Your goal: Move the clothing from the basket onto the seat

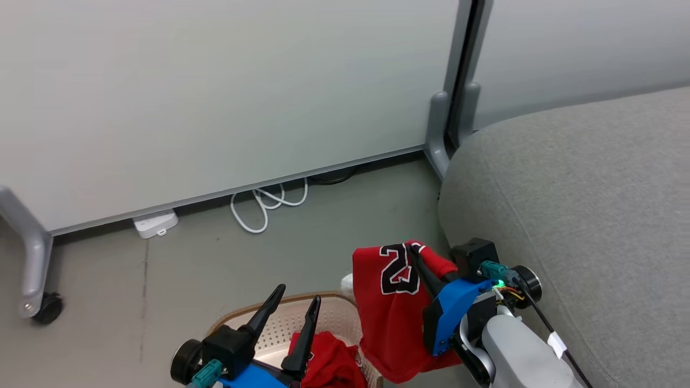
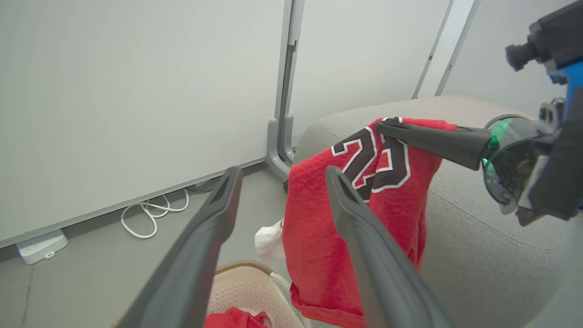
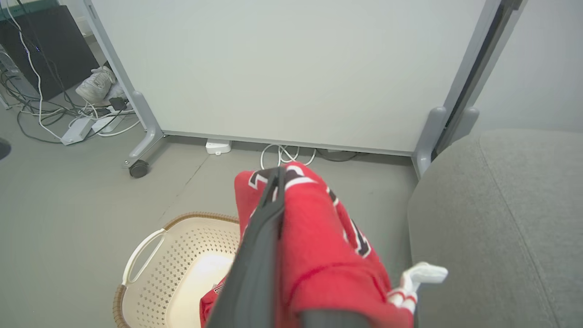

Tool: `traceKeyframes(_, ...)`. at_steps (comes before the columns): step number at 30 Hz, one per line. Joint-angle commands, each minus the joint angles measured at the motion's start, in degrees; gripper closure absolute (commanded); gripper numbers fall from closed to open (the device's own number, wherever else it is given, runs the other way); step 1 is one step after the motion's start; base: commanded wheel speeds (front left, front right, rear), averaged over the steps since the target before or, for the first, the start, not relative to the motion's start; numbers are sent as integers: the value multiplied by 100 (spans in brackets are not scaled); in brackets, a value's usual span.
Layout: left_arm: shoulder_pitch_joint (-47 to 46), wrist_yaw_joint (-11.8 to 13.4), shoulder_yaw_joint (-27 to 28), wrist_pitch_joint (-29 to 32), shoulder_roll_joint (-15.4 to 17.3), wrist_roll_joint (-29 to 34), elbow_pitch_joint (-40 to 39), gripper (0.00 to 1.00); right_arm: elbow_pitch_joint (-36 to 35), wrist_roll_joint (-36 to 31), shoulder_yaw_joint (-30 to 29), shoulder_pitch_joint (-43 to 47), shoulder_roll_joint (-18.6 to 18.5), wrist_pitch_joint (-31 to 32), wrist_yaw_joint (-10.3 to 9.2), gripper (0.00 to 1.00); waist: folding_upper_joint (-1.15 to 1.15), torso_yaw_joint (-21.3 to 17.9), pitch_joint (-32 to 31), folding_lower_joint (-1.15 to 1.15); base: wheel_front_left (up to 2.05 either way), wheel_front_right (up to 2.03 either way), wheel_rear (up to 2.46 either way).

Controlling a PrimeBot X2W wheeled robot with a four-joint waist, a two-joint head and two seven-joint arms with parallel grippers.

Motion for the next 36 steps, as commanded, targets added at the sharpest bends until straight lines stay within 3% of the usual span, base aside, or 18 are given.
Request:
traceKeyframes(1,-30,-22,2,-17,2,-27,-24,0,-36,-3,-1,39,-7,13,-4,100,0,-363,14,0,0,0,0)
traceKeyframes(19,-179,-24,-110,-17,9,-35,-31,0,-136,-127,-137,71,-4,25,-4,100,0,-1654,188,0,0,0,0)
traceKeyframes(36,-230,-25,-139,-17,30,-42,-6,0,-194,-90,-253,88,-5,18,-4,100,0,-1732,323,0,0,0,0)
